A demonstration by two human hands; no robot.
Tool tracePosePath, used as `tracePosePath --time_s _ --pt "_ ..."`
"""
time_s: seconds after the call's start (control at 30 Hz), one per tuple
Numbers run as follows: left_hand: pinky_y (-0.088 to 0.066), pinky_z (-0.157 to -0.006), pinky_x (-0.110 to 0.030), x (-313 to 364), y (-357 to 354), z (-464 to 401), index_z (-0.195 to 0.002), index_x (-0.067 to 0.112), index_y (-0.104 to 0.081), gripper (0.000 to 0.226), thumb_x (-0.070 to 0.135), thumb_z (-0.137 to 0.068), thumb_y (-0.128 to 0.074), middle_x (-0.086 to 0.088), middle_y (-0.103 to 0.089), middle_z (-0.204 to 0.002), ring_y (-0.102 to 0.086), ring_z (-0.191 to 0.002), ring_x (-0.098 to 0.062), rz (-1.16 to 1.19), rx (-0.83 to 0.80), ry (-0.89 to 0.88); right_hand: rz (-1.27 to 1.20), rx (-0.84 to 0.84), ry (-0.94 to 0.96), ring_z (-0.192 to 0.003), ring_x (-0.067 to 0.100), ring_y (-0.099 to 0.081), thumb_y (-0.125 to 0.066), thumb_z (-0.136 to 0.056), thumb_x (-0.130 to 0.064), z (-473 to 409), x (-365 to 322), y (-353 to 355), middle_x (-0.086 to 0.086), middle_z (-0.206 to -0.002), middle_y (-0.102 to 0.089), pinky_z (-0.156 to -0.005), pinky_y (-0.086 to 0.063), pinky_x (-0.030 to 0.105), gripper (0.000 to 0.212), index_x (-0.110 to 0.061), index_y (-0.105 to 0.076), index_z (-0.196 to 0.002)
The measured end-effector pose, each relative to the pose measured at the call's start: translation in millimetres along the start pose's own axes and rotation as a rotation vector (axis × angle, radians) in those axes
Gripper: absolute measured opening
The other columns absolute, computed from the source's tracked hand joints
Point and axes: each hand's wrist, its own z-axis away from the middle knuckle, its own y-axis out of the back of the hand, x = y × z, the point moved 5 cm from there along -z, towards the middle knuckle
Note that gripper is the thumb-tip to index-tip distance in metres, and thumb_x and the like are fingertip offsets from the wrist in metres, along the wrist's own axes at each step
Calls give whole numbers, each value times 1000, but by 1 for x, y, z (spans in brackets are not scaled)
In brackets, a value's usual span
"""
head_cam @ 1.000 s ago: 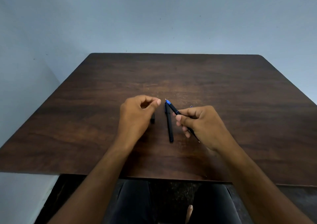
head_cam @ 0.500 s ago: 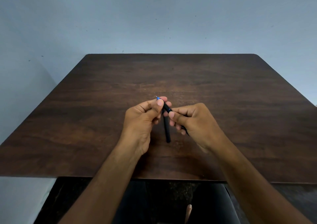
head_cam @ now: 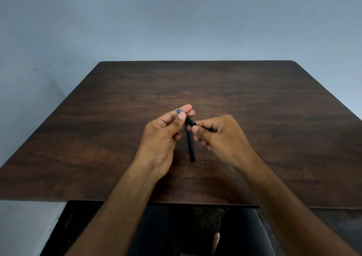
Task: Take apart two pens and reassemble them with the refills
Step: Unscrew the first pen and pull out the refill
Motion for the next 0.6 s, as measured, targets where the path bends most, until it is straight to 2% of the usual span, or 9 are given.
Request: tracePosePath --time_s 0.1,0.2,0.27,0.33,0.37,0.43,0.5,0.53,0.6 --pt "-33 -61 -22 2 2 1 -106 7 -75 23 16 -84 -69 -7 -77 -100 -56 -77 -8 23 57 -16 7 -2 4 -59 20 -54 -67 -96 -21 0 -1 -1 19 -73 -71 -59 -44 35 20 -8 -79 -89" --pt "-33 -58 -23 3 5 0 -85 7 -78 27 26 -67 -83 -4 -75 -82 -43 -65 -11 41 159 -4 5 -4 -3 -60 10 -59 -67 -96 -20 1 -1 -3 7 -71 -74 -59 -47 26 17 -11 -80 -91" --pt "-32 -57 -24 2 7 -1 -69 13 -73 26 33 -58 -86 5 -66 -63 -38 -59 -10 34 197 19 33 -9 8 -59 6 -60 -67 -96 -20 1 -2 -4 3 -72 -75 -59 -48 22 16 -14 -81 -93" --pt "-34 -56 -24 1 5 -1 -58 19 -62 29 37 -58 -86 10 -57 -54 -38 -57 -10 22 204 39 51 -15 18 -58 5 -61 -67 -96 -21 2 -3 -5 2 -72 -75 -56 -49 19 15 -15 -81 -93" --pt "-35 -57 -24 1 4 -1 -59 20 -58 31 37 -61 -84 10 -55 -54 -39 -58 -9 22 187 44 55 -15 20 -58 7 -61 -67 -96 -21 2 -3 -6 3 -72 -75 -56 -49 20 16 -15 -80 -93" --pt "-36 -61 -25 2 2 0 -73 16 -65 27 39 -72 -79 8 -60 -63 -44 -62 -8 10 103 45 58 -7 24 -58 13 -60 -66 -97 -22 1 -4 -5 9 -73 -74 -56 -50 26 17 -13 -79 -91" --pt "-35 -69 -27 4 2 3 -102 13 -73 27 34 -86 -70 6 -74 -91 -49 -72 -6 -16 5 49 50 13 25 -58 19 -58 -66 -97 -21 0 -4 -2 15 -72 -72 -56 -48 35 17 -11 -79 -90" --pt "-34 -71 -28 6 3 5 -113 14 -72 27 28 -91 -64 4 -75 -107 -49 -77 -5 -25 -29 47 44 25 23 -57 20 -57 -66 -97 -19 0 -3 0 17 -72 -72 -56 -47 36 17 -11 -79 -90" --pt "-34 -70 -26 6 4 7 -120 15 -69 27 16 -96 -57 -2 -73 -117 -51 -77 -4 -9 -57 34 34 33 14 -56 20 -57 -67 -96 -18 0 -3 2 14 -70 -73 -55 -47 35 15 -13 -81 -91"
